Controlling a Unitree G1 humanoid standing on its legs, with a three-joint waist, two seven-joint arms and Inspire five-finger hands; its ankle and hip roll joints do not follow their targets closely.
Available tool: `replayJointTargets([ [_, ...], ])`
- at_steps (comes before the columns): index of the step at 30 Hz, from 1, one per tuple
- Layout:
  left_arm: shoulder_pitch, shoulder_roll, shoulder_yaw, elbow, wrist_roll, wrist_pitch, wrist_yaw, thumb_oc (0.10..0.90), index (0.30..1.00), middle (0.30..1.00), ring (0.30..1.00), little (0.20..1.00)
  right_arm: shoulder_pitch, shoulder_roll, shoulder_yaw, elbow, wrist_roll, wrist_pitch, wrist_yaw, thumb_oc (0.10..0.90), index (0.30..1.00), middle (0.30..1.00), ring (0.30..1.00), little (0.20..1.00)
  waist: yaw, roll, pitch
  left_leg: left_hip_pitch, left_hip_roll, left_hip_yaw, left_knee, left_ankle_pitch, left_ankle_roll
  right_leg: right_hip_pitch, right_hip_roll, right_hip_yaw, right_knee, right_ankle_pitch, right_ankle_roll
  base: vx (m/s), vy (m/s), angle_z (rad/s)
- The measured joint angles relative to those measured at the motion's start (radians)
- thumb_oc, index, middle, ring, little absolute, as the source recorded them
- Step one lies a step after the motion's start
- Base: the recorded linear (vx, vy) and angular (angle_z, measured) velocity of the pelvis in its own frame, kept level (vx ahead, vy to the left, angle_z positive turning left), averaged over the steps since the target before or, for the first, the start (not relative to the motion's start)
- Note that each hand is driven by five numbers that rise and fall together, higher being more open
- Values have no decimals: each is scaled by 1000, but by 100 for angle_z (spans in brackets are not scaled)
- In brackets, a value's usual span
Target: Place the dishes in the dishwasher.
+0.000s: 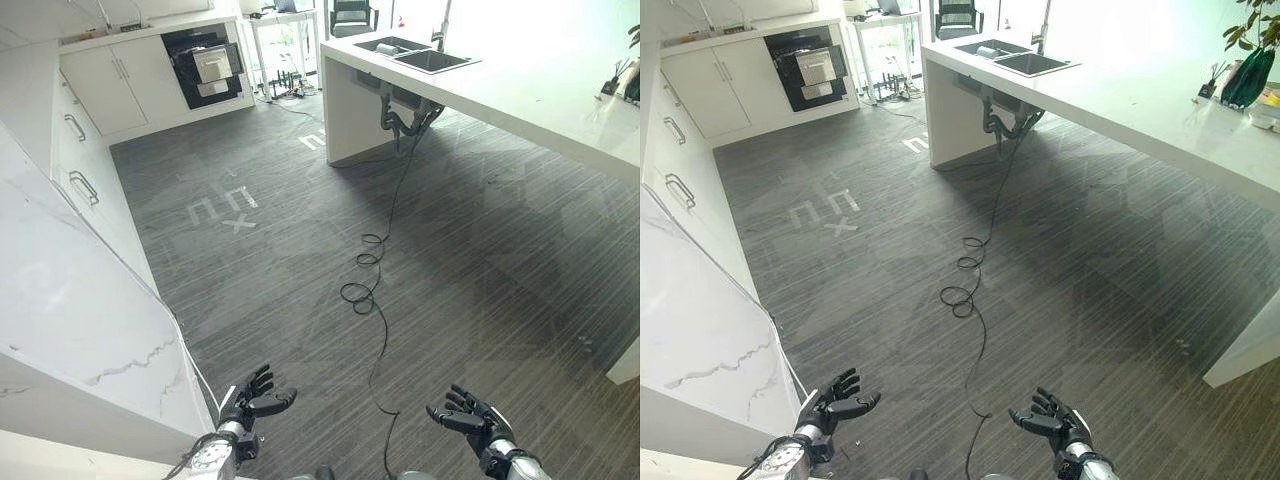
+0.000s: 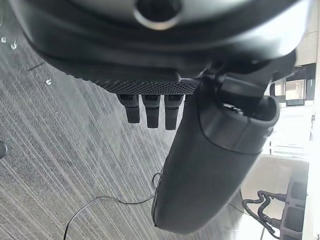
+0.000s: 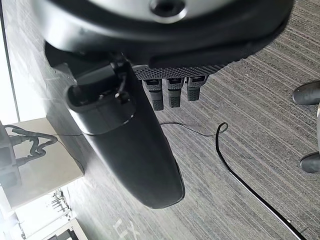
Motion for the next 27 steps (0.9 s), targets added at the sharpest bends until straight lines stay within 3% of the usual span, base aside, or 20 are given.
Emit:
replayJointTargets([
  [7,-1,-4,-2,119,-4,31,-3,800,900,900,900,900,-3,1,0,37,-36,-2,1,800,900,900,900,900,-1,-15,20,15,0,1,-8,0,-1,9,3,5,-7,-3,0,29,-54,-2],
  [9,12,-13,7,121,-94,48,-54,800,900,900,900,900,-5,6,2,37,-38,-11,1,800,900,900,900,900,3,-16,22,15,2,1,-7,0,0,10,5,5,-8,-5,-2,34,-130,-1],
  [13,13,-44,19,117,-131,49,-90,800,900,900,900,900,-8,30,2,37,-37,-28,1,800,900,900,900,900,3,-20,25,15,5,-5,-3,-2,-3,16,10,0,-8,-8,-8,63,-121,3],
  [20,13,-41,5,30,-131,49,-107,800,900,900,900,900,-27,23,43,-49,-33,-34,-1,800,900,900,900,900,2,-24,63,9,19,-31,-1,-2,-46,-4,34,-10,38,-49,-47,93,-183,7],
  [21,20,-39,18,-4,-130,46,-108,800,900,900,900,900,-31,12,59,-92,-32,-35,-1,800,900,900,900,900,11,-29,86,17,22,-22,1,19,-78,-17,37,-10,82,-76,-67,143,-127,-1],
  [22,2,-24,46,-28,-128,38,-113,800,900,900,900,900,-46,22,61,-101,-23,-47,2,800,900,900,900,900,27,-71,130,-57,14,-24,158,35,-115,-32,33,4,127,-104,-121,350,31,22],
  [23,-30,-24,48,-49,-128,23,-127,800,900,900,900,900,-90,17,44,-55,-14,-54,-1,800,900,900,900,900,54,-65,192,-307,19,-89,564,47,-186,-24,52,6,161,-112,-136,437,113,0],
  [24,-23,-27,41,-41,-129,25,-133,800,900,900,900,900,-103,12,36,-44,-16,-54,-2,800,900,900,900,900,82,-53,207,-329,12,-75,508,28,-176,-16,62,26,158,-122,-129,466,148,-17],
  [26,26,-46,38,-31,-130,30,-138,800,900,900,900,900,-100,-6,27,-46,-36,-61,-1,800,900,900,900,900,83,-3,218,-299,3,-22,135,43,-154,19,109,39,118,-113,-114,387,143,-45],
  [27,39,-50,38,-19,-130,30,-144,800,900,900,900,900,-99,-11,28,-47,-47,-61,-8,800,900,900,900,900,82,25,218,-295,9,-9,38,57,-156,36,135,39,108,-121,-128,367,146,-35],
])
